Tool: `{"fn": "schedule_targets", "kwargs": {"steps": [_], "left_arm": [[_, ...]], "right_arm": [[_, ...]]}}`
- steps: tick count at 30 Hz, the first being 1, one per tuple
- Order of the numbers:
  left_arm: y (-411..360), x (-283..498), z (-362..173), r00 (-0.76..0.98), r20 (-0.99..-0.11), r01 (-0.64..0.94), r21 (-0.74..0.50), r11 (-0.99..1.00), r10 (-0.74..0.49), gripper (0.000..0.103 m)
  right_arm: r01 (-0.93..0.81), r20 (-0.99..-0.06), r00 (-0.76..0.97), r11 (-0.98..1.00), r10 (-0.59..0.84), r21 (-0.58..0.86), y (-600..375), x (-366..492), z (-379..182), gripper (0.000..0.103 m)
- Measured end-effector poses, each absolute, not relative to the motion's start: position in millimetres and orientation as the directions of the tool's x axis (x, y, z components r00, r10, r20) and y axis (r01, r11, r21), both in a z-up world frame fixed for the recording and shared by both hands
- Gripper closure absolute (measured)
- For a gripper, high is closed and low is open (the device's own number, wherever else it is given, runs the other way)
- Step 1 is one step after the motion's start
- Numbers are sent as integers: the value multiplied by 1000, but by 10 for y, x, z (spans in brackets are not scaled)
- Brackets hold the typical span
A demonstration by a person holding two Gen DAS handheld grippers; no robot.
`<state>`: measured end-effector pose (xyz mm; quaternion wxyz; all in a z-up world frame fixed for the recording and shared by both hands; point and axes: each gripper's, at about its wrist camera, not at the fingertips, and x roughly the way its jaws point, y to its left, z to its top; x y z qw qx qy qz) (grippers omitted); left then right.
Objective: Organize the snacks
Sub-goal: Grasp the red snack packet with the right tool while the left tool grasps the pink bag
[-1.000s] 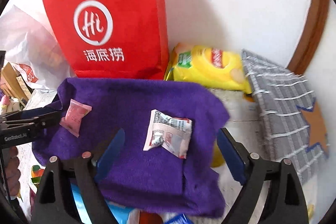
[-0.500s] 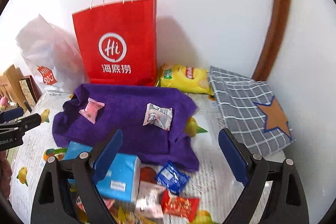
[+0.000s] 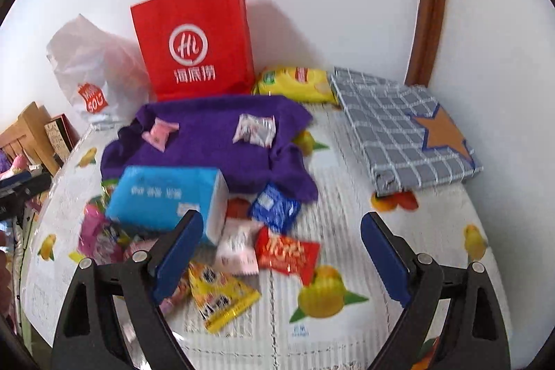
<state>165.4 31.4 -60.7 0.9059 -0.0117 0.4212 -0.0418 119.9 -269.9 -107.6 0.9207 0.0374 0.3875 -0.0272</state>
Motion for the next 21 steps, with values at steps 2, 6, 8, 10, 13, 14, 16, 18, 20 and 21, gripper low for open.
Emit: {"fn": "schedule_targets", "kwargs": {"steps": [2,6,8,10,13,14,16,18,20,21], "left_arm": [[367,1656,-680,634,-769,59,-62,996,-85,19],[455,1722,-823,617,-783,38,-78,996,-85,19],[506,1788,-897,605,-791,27,-93,995,-90,19],[549,1860,-965,599,-796,13,-101,995,-89,19],[603,1959,-1058,581,-809,-5,-109,994,-86,19],[617,1987,-1085,577,-812,-6,-111,994,-87,19],[639,2033,-1128,573,-815,-15,-110,994,-81,19],[667,2066,-1159,569,-818,-19,-117,993,-85,19],[681,2088,-1195,562,-823,-22,-119,993,-86,19],[684,2093,-1207,560,-824,-22,-118,993,-85,19]], "right_arm": [[77,-735,677,997,-30,31,-2711,1190,-1230,12],[56,-772,636,998,-6,38,-2752,1241,-1482,18],[72,-789,614,997,-14,38,-2789,1309,-1617,22],[82,-804,595,995,-3,57,-2831,1387,-1731,23],[108,-822,570,991,6,82,-2899,1536,-1911,24],[112,-826,563,990,9,87,-2914,1577,-1952,24],[116,-838,545,988,26,106,-2938,1680,-2049,25],[117,-846,532,986,36,116,-2947,1748,-2112,25],[112,-855,517,987,44,118,-2940,1807,-2188,25],[109,-857,513,987,47,120,-2932,1823,-2230,25]]}}
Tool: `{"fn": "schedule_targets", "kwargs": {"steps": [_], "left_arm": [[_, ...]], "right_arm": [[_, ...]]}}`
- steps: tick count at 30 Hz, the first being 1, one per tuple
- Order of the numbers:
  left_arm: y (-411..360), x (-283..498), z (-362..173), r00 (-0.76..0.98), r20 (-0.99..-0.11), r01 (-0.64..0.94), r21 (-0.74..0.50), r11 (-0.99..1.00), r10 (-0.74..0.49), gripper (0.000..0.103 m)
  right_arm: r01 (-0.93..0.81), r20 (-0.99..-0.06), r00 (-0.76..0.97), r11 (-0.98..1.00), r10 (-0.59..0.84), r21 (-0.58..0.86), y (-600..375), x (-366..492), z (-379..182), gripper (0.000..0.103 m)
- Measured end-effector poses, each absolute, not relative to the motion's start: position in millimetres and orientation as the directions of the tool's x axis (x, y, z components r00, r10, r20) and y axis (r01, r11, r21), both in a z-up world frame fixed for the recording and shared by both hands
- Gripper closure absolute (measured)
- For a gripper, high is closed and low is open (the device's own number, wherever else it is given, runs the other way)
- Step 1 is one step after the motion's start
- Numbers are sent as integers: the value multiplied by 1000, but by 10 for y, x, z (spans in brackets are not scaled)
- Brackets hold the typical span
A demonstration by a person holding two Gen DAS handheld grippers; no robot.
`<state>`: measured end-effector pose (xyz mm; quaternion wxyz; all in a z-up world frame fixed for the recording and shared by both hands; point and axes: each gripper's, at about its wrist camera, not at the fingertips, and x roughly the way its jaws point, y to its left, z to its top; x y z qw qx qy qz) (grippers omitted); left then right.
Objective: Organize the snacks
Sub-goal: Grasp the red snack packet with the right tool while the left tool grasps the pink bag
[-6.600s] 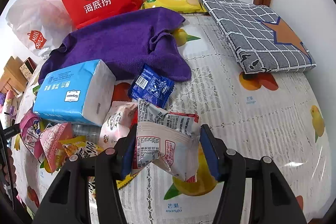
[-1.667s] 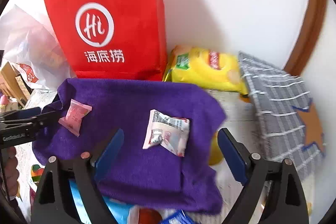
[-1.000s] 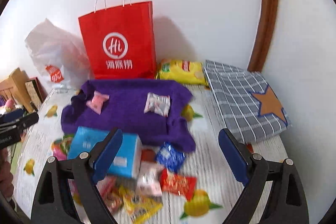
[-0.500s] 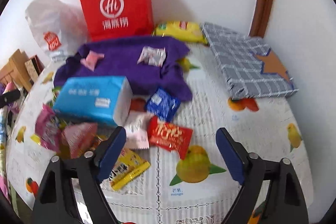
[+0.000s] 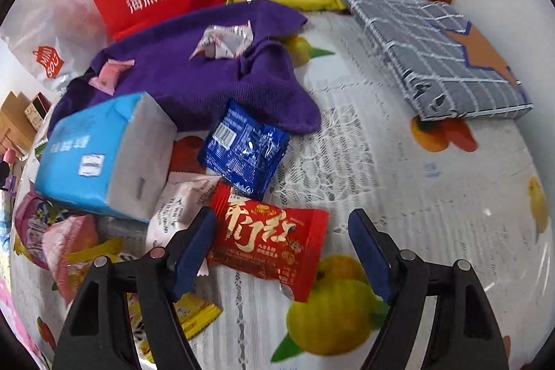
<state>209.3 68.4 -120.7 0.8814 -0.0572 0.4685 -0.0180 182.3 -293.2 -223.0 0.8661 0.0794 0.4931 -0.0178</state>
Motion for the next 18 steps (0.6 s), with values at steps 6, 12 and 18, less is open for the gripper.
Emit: {"fn": "schedule_targets", "kwargs": {"steps": [6,12,18], "left_arm": [[698,2078,-1269,550,-832,-25,-109,994,-77,19],[766,2028,-1302,539,-840,-32,-99,995,-66,19],[760,1915,-1329,524,-843,7,-135,991,-119,19]], "right_arm": [[89,-848,529,994,7,63,-2858,1799,-2304,26],[72,-838,544,993,40,94,-2902,1790,-2240,68],[63,-820,571,994,38,89,-2895,1683,-2159,80]]}}
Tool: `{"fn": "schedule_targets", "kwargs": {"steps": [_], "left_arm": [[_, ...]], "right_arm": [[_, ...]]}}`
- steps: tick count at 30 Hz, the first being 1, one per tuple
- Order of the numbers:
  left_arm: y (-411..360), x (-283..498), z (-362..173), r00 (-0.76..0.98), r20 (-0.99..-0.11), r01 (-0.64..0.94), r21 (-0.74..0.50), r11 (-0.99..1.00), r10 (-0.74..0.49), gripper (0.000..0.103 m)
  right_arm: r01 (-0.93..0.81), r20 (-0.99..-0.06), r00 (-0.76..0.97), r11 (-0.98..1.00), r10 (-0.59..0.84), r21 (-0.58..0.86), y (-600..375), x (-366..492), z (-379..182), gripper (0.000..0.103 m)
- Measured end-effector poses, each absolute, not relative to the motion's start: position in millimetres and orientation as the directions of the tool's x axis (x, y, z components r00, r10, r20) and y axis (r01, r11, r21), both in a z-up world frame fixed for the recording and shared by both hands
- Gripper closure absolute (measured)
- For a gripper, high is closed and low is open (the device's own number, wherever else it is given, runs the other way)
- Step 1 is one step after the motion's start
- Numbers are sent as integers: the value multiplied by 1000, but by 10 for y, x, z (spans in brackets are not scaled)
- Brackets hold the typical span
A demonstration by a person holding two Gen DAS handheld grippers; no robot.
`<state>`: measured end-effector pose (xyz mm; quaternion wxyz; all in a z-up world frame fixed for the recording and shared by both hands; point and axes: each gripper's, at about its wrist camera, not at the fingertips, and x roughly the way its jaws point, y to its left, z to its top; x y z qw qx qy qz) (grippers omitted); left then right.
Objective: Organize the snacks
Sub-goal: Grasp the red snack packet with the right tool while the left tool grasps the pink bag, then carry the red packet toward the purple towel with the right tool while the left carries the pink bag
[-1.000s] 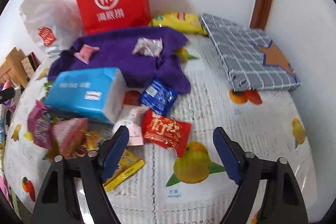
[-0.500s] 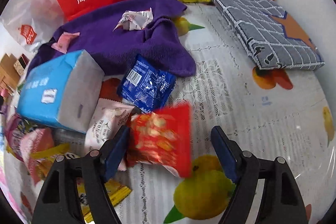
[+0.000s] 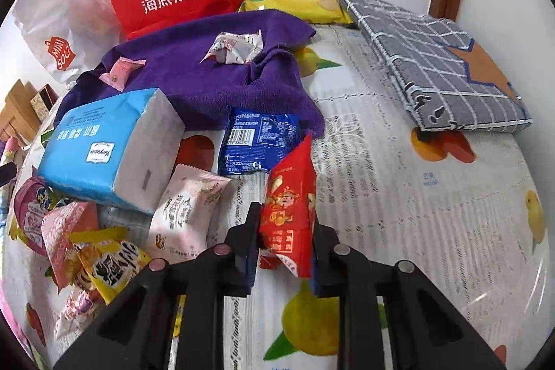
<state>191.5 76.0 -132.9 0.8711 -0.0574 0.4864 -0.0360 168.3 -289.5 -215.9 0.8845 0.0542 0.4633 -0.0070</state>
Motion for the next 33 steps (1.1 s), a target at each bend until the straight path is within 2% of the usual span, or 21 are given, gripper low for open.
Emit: {"fn": "schedule_targets", "kwargs": {"steps": [6,13,18,21,33], "left_arm": [[543,1802,-1360,497,-838,94,-206,974,-225,19],[233,1838,-1571,437,-877,139,-156,978,-202,20],[196,1920,-1725,382,-895,128,-196,972,-231,37],[181,1928,-1732,380,-894,132,-202,971,-237,42],[378,1667,-1457,429,-871,115,-210,971,-240,45]], "right_arm": [[67,-806,591,994,31,88,-2909,1493,-2056,80],[81,-798,603,993,17,82,-3003,1271,-1951,80],[95,-805,593,992,6,78,-3068,1172,-1959,80],[98,-807,590,992,3,75,-3087,1132,-1958,80],[87,-792,611,992,17,89,-3012,1003,-1805,81]]}}
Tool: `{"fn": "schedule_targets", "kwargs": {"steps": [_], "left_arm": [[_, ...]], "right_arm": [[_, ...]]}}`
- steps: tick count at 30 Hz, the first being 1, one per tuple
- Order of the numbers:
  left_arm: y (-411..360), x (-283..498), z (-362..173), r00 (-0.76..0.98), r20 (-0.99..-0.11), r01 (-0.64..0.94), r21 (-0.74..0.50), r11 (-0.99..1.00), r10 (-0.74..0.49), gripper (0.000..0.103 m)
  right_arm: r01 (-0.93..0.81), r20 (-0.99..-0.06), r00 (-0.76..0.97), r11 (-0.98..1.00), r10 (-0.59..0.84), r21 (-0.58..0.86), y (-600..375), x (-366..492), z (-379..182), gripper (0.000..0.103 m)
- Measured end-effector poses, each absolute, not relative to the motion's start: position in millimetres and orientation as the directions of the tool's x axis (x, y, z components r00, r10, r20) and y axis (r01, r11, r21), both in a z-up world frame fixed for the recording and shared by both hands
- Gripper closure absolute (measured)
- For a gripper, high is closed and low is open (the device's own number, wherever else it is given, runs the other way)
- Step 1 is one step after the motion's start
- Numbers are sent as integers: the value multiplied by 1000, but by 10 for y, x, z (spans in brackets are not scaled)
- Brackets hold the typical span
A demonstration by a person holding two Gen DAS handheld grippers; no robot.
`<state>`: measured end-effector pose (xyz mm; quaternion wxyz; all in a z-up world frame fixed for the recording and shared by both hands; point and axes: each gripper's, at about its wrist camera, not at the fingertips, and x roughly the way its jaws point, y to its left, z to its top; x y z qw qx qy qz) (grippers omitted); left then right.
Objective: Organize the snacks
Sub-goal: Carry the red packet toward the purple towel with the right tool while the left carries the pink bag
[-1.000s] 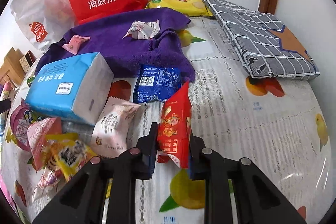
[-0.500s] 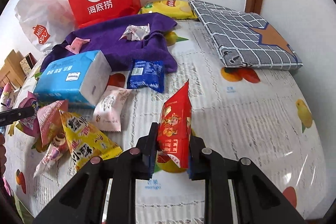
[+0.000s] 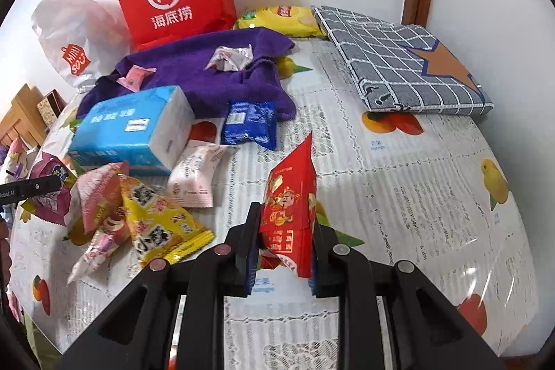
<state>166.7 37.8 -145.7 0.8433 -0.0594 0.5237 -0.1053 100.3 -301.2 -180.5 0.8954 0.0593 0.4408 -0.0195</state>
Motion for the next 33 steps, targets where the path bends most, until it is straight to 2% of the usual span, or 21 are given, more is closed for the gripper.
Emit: {"fn": "schedule_targets", "kwargs": {"steps": [14,33], "left_arm": [[436,1404,-831,521,-812,128,-229,965,-262,45],[219,1755,-361,576,-771,171,-211,962,-272,45]], "right_arm": [[31,-741,670,996,44,88,-2726,901,-1272,81],[-31,-685,722,994,97,108,-2507,1269,-779,81]]}}
